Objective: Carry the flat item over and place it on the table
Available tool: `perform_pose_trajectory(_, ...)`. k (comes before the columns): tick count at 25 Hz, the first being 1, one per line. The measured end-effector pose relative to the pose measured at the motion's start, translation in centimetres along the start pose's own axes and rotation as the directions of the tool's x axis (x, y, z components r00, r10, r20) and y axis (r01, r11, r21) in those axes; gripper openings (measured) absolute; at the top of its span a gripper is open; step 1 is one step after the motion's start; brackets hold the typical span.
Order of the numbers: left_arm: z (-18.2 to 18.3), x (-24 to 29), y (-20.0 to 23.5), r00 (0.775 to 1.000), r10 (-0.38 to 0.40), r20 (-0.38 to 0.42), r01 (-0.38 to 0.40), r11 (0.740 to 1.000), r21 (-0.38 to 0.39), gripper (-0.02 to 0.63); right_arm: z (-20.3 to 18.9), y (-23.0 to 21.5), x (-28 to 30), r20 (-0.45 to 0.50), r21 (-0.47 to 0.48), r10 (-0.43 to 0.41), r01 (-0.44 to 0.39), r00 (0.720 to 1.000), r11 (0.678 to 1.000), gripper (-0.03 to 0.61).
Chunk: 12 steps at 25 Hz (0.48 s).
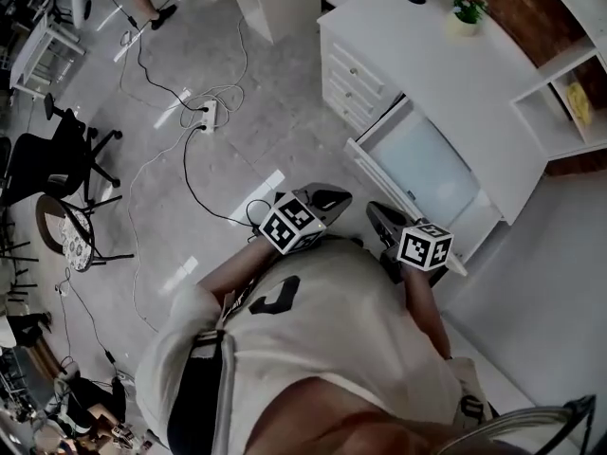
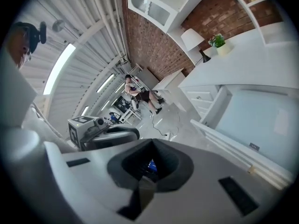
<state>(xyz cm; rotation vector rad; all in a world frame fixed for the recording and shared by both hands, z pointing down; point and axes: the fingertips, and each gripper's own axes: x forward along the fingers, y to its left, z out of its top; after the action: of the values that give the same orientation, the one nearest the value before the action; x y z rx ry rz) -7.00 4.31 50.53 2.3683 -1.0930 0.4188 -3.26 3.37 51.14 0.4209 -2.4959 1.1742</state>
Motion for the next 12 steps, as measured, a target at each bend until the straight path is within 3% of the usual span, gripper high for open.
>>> perform_pose_trajectory(5, -0.7, 1.3, -2.3, 0.999, 0.038, -0.010, -0.039, 0.998, -0.053, 0.020, -0.7, -0.8, -1.7, -0.036, -0.027, 0.044, -0.045, 0.998, 0.999, 0.011)
perform_pose_trajectory(10, 0.0, 1.6, -3.1, 0.994, 0.109, -0.022, -0.109, 0.994, 0.010, 0.020, -0.8, -0.6, -2.3, -0.066, -0.062, 0.103, -0.107, 0.992, 0.992, 0.011)
perform_pose_trajectory(12, -0.1, 1.4, -3.5, 0.989, 0.149, -0.019, -0.149, 0.989, -0.006, 0.020, -0.9, -0.4, -2.3, -0.093, -0.069, 0.141, -0.147, 0.986, 0.987, 0.011)
